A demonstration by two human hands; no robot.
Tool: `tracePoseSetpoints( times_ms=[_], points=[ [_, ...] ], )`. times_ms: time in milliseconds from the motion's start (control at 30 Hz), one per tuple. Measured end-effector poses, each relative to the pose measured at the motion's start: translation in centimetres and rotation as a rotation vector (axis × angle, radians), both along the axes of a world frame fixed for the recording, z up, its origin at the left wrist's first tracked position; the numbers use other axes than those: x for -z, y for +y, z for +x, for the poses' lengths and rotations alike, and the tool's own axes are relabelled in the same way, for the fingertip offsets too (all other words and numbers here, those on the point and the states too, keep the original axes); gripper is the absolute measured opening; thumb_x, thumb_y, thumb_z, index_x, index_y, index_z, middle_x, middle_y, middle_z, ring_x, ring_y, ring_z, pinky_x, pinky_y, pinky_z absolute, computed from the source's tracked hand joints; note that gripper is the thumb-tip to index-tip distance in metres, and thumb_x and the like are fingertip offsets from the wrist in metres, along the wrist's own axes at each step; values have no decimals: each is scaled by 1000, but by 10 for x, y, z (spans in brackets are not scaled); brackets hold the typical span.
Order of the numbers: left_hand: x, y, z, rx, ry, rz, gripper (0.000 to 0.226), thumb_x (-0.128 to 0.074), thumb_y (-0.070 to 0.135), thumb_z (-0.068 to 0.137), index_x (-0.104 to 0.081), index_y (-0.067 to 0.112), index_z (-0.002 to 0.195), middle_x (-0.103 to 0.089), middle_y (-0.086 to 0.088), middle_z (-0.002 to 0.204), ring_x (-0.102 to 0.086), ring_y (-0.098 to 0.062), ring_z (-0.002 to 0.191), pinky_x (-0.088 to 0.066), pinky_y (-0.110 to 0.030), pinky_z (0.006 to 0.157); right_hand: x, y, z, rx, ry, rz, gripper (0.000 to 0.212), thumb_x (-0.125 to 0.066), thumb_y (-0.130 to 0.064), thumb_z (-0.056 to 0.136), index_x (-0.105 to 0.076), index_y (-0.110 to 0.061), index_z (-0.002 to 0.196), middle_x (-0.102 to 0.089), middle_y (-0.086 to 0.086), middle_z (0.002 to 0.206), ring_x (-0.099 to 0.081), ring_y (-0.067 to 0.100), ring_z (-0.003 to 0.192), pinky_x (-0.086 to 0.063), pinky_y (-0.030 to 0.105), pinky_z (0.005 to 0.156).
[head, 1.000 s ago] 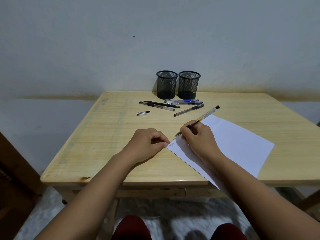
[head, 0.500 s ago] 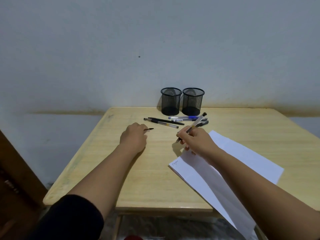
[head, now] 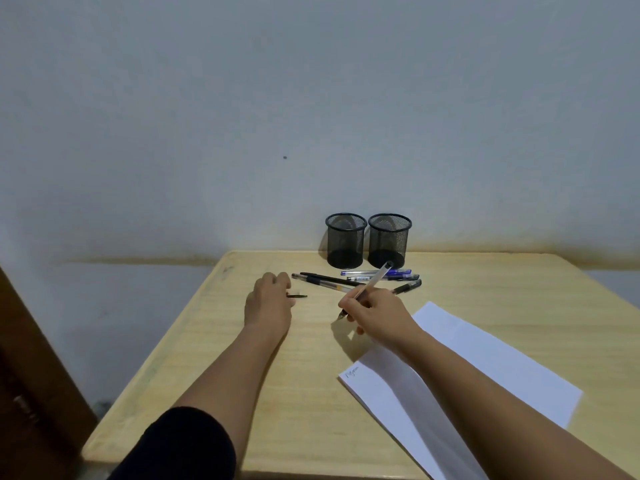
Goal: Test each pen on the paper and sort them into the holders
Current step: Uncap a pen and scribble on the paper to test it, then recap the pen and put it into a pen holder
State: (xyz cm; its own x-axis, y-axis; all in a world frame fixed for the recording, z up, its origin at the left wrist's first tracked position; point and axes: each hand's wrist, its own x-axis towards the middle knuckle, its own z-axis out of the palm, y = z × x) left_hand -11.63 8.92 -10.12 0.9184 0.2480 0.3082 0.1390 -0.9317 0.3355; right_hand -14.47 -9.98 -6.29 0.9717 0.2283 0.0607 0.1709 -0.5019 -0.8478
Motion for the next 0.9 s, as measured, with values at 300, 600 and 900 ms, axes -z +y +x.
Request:
tracePoseSetpoints(
  times_ms=[300,600,900],
  points=[
    [-5,1,-3,31,89,-73,17,-54,19,92,-64,16,105,-65,-6,105,-57,-23,98,-47,-33,78,-3,3,0,15,22,61,21,-51,-27,93,-64,-11,100,-66,1,82,-58,8,60,-40,15,52],
    [-30,-18,-35,200,-131,-600,12,-67,5,82,-65,16,86,-66,-5,91,-59,-7,71,-45,-2,50,-23,7,-5,94,-131,316,7,-59,-18,87,-58,-15,81,-68,6,73,-60,11,54,-37,9,41],
    [-50,-27,-58,311,-206,-620,15,-73,11,77,-66,24,80,-66,15,76,-62,-3,76,-41,1,63,-28,14,-16,56,-147,390,10,-60,-14,87,-59,-5,90,-64,3,69,-56,11,56,-34,8,39]
  ],
)
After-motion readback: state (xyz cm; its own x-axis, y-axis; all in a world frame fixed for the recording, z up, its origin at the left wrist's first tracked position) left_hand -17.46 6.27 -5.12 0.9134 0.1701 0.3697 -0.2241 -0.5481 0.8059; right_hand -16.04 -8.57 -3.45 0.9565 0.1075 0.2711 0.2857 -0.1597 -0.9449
